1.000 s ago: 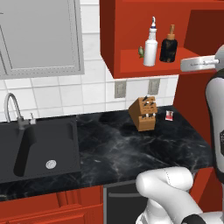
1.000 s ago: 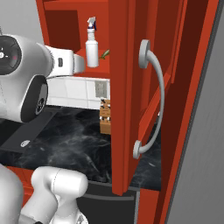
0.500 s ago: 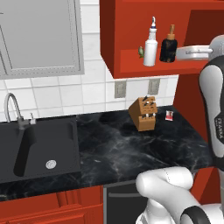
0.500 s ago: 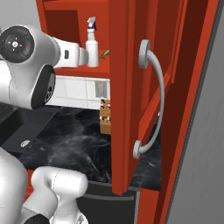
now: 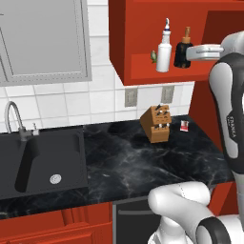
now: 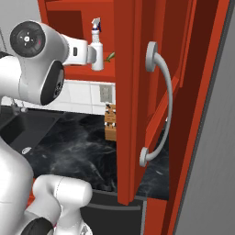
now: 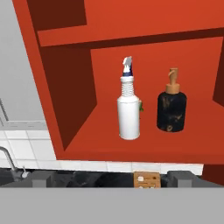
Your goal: Pick the soap dispenser and spray from the cabinet and place them on the counter.
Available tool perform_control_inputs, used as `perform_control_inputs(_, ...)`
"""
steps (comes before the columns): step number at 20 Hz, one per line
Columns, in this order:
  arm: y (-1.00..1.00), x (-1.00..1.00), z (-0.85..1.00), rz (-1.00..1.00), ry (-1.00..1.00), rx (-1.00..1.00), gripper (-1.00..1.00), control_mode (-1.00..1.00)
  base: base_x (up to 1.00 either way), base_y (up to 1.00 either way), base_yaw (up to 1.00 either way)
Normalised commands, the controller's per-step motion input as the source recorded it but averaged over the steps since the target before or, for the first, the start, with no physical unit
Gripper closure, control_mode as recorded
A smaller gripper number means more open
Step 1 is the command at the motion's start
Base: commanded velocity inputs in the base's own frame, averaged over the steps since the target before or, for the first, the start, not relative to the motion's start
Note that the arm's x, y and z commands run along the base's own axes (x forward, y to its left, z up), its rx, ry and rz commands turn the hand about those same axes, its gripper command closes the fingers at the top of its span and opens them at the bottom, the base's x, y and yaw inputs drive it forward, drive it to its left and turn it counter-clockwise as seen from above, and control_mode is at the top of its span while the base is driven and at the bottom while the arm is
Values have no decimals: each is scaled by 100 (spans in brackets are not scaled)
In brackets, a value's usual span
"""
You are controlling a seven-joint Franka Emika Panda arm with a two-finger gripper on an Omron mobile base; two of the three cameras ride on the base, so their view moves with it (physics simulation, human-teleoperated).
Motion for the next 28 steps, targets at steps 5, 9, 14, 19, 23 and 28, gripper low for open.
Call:
perform_control_inputs(5,0,31,0,0,-1,0,-100,-100,0,0,0)
perform_control_inputs(9,0,27,1,0,-3,0,-100,-100,0,0,0)
perform_control_inputs(14,0,22,7,0,-1,-2,-100,-100,0,0,0)
perform_control_inputs(19,0,24,5,0,0,-5,-100,-100,0,0,0)
perform_control_inputs(23,0,26,2,0,0,-5,-100,-100,0,0,0)
perform_control_inputs(28,0,26,0,0,0,-3,-100,-100,0,0,0)
